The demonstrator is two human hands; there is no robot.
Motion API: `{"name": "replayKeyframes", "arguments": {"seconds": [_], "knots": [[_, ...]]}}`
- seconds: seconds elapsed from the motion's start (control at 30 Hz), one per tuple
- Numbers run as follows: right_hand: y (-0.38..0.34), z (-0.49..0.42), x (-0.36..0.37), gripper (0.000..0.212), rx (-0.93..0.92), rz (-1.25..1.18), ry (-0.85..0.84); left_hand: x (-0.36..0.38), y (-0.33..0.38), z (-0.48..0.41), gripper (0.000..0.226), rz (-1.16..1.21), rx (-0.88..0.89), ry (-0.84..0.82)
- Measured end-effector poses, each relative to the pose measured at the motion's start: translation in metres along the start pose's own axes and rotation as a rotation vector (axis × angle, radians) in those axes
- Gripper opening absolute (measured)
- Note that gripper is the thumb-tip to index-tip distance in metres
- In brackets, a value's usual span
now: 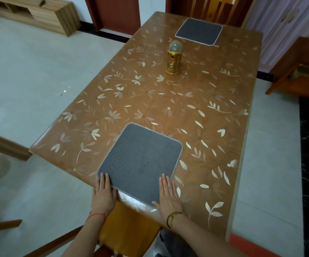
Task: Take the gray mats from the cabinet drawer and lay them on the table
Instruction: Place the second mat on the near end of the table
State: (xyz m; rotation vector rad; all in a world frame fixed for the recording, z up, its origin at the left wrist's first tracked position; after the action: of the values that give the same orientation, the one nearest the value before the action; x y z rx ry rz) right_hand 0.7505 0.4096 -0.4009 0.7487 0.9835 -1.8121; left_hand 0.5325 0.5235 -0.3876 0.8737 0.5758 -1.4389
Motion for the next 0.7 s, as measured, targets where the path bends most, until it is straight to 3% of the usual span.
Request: {"name": "replayKeyframes", "arguments": {"seconds": [0.2, 0.43, 0.57, 0.7], "knots": [[-0.006, 0.001, 0.008, 0.119, 0.044, 0.001, 0.008, 0.003, -0.011, -0.003, 0.069, 0.025, 0.04, -0.045], [-0.001, 0.008, -0.003, 0.078, -0.004, 0.088, -0.078, -0.006, -0.018, -0.003, 0.071, 0.156, 0.082, -0.049], [0.002, 0.019, -0.006, 0.071, -0.006, -0.026, -0.103, -0.017, -0.014, 0.012, 0.065, 0.394, 0.028, 0.071], [0.005, 0.036, -0.01, 0.064, 0.011, -0.174, -0.044, 0.005, -0.017, 0.016, 0.067, 0.471, 0.036, 0.035]]}}
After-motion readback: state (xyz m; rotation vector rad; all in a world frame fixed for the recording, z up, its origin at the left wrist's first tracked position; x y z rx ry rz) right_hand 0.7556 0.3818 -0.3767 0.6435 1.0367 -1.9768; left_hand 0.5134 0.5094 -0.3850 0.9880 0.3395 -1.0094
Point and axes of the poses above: each hand's wrist, its own z-axis away from the middle knuckle, its own x-axis out of the palm, y = z × x, the point moved 5 cm from there along -z, towards the middle knuckle, and after that the axes turned 9 degrees about -y, right-handed, at the moved point
